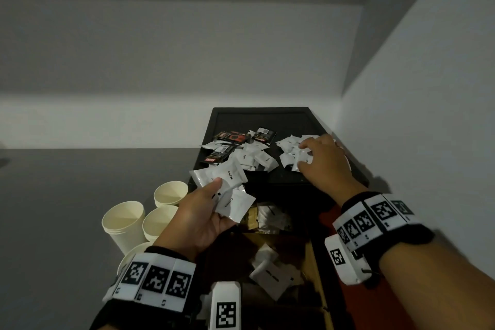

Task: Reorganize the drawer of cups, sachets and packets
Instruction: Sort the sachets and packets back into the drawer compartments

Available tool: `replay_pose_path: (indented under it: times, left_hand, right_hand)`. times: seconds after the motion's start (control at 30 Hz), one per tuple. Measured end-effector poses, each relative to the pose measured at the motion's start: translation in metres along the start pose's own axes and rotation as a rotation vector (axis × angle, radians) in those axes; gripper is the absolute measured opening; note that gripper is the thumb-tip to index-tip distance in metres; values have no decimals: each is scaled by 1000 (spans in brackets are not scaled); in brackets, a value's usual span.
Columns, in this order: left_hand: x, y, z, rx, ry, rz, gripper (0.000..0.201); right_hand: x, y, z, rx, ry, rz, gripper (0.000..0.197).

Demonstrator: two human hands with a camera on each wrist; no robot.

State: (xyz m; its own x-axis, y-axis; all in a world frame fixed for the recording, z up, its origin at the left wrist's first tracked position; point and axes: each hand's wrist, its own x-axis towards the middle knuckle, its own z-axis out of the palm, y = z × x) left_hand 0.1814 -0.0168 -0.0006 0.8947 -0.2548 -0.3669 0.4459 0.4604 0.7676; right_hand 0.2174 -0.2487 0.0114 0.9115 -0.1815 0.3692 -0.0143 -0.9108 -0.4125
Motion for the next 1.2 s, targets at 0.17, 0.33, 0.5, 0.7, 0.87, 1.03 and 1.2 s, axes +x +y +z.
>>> replay_pose_path:
  times: [0.17, 0.33, 0.5, 0.7, 0.87, 1.03, 1.2]
  left_hand:
    - [0, -1, 4, 25, -39, 12, 26]
    - [-2, -6, 15, 60, -114, 1, 28]
    - [-4, -3, 14, 0, -122, -24, 31]
    - [-2, -2, 5, -85, -192, -85, 45]
    - [-2, -3, 7, -103, -215, -108, 43]
    - [-4, -5, 13, 94, -215, -97, 14]
    - [-6, -7, 15, 209, -242, -50, 18]
  right_hand:
    - [-13, -43, -15, 371, -228, -14, 29]
    - [-30, -70, -11, 564, -474, -28, 54]
    - [-24, -65, -13, 698, -201, 80, 32]
    - [-20, -56, -27, 1066, -211, 276, 9]
    - [-24, -64, -24, 1077, -384, 198, 15]
    - [-24, -80, -12, 914, -586, 100, 13]
    - [-24, -89, -4, 656, -514, -58, 23]
